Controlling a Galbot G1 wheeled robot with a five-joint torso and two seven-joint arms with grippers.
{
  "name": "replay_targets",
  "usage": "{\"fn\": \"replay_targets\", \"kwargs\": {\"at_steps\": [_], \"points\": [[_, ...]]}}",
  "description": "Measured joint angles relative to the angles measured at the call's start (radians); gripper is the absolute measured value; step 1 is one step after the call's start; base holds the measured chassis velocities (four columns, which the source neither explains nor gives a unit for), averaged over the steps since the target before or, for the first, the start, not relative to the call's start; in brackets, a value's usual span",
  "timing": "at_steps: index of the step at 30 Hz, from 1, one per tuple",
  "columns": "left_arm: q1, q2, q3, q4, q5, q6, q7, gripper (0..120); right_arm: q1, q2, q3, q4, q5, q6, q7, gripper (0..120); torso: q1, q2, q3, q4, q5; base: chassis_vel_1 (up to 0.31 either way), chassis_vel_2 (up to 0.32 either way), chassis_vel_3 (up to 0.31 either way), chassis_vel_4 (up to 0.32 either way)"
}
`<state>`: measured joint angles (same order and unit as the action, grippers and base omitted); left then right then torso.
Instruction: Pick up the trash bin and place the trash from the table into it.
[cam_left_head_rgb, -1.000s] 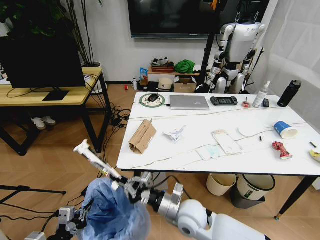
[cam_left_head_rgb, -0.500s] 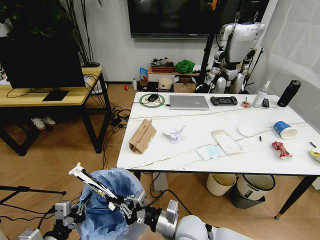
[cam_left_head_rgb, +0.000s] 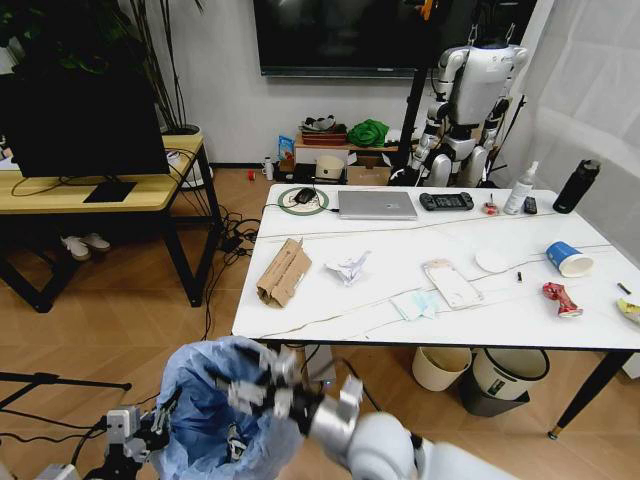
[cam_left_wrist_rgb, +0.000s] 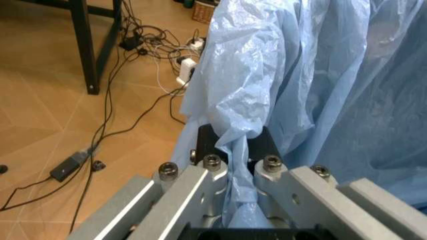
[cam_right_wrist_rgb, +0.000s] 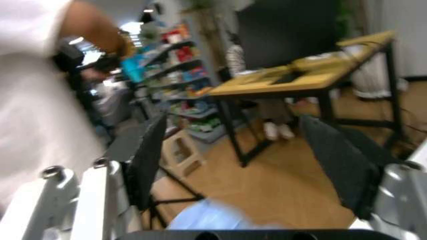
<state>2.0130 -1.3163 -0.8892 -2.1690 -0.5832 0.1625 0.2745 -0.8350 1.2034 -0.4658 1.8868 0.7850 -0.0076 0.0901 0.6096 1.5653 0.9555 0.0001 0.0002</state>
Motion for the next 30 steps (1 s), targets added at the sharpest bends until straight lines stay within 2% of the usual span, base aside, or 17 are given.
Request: {"fn": "replay_targets", "kwargs": {"at_steps": [1, 2, 3, 7, 9, 10, 16, 22, 30], "points": [[0.004, -0.003, -0.003, -0.002, 0.005, -0.002, 0.003, 0, 0.017, 0.033, 0.012, -0.02, 0.007, -0.035, 0.038, 81, 0.0, 0.0, 0.0, 0.0001, -0.0002, 0.0, 0.0, 0.0, 0.0], [0.004, -0.003, -0.003, -0.002, 0.005, -0.002, 0.003, 0, 0.017, 0.033, 0.012, -0.02, 0.007, -0.035, 0.038, 81, 0.0, 0.0, 0.0, 0.0001, -0.0002, 0.0, 0.0, 0.0, 0.0], [0.01, -0.007, -0.008, -0.002, 0.011, -0.004, 0.007, 0, 0.045, 0.078, 0.025, -0.055, 0.013, -0.074, 0.097, 88, 0.0, 0.0, 0.0, 0.0001, -0.0001, 0.0, 0.0, 0.0, 0.0], [0.021, -0.017, -0.027, 0.0, 0.021, -0.012, 0.017, 0, 0.135, 0.184, 0.046, -0.186, -0.037, -0.178, 0.279, 98, 0.0, 0.0, 0.0, 0.0001, -0.0004, 0.0, 0.0, 0.0, 0.0], [0.024, -0.023, -0.033, -0.001, 0.021, -0.014, 0.02, 0, 0.177, 0.234, 0.053, -0.26, -0.077, -0.238, 0.376, 100, 0.0, 0.0, 0.0, 0.0001, -0.0005, 0.0, 0.0, 0.0, 0.0], [0.024, -0.023, -0.033, -0.001, 0.021, -0.014, 0.02, 0, 0.177, 0.234, 0.053, -0.26, -0.077, -0.238, 0.376, 100, 0.0, 0.0, 0.0, 0.0001, -0.0005, 0.0, 0.0, 0.0, 0.0], [0.021, -0.037, -0.032, -0.005, 0.019, -0.015, 0.02, 0, 0.246, 0.352, 0.078, -0.424, -0.121, -0.362, 0.513, 100, 0.0, 0.0, 0.0, -0.0002, -0.0004, 0.0, 0.0, 0.0, 0.0], [0.019, -0.042, -0.032, -0.006, 0.018, -0.015, 0.02, 0, 0.273, 0.411, 0.07, -0.53, -0.14, -0.393, 0.545, 100, 0.0, 0.0, 0.0, 0.0, -0.0002, 0.0, 0.0, 0.0, 0.0], [0.019, -0.053, -0.032, -0.008, 0.017, -0.017, 0.023, 0, 0.275, 0.41, 0.056, -0.675, -0.23, -0.396, 0.575, 100, 0.0, 0.0, 0.0, -0.0003, -0.0002, 0.0, 0.0, 0.0, 0.0]]}}
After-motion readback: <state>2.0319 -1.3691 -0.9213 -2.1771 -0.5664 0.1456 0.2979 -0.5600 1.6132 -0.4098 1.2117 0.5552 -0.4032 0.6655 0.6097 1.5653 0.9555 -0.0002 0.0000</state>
